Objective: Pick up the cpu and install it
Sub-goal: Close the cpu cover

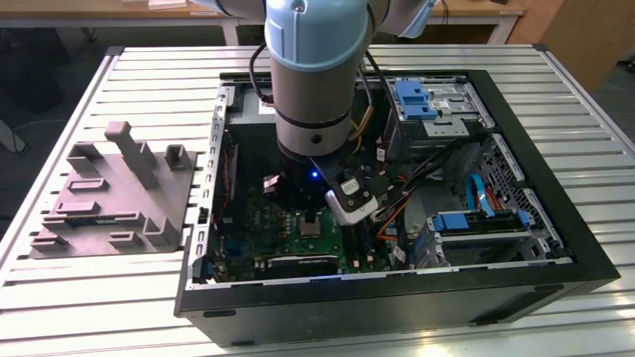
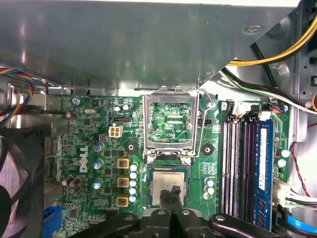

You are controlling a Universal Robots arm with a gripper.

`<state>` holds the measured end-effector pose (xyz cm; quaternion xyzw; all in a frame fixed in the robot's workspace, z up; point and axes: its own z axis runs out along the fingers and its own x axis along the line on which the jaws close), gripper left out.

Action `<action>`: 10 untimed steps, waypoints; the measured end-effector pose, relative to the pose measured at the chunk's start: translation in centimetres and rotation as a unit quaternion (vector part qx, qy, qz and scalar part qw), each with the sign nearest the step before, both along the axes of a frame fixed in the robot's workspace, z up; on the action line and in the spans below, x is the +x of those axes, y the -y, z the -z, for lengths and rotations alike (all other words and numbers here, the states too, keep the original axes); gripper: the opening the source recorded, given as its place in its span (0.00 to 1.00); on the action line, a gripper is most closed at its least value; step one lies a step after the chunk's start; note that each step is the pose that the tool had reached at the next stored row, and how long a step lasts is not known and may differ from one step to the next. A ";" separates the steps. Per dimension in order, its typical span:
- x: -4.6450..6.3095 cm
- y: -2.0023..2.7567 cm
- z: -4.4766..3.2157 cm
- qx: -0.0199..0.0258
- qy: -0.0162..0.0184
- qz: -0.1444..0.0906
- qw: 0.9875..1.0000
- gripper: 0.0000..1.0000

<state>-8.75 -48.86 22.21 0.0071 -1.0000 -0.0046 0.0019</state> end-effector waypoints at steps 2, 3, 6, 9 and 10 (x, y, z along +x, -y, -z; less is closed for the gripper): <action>0.0 0.00 -0.40 0.000 0.000 0.000 1.000 0.11; 0.0 0.00 -0.64 0.000 0.000 0.000 1.000 0.11; 0.0 0.00 -1.88 0.000 0.000 0.000 1.000 0.11; 0.0 0.00 -2.84 0.000 0.000 0.000 1.000 0.11; 0.0 -0.01 -2.85 0.000 0.001 -0.001 1.000 0.11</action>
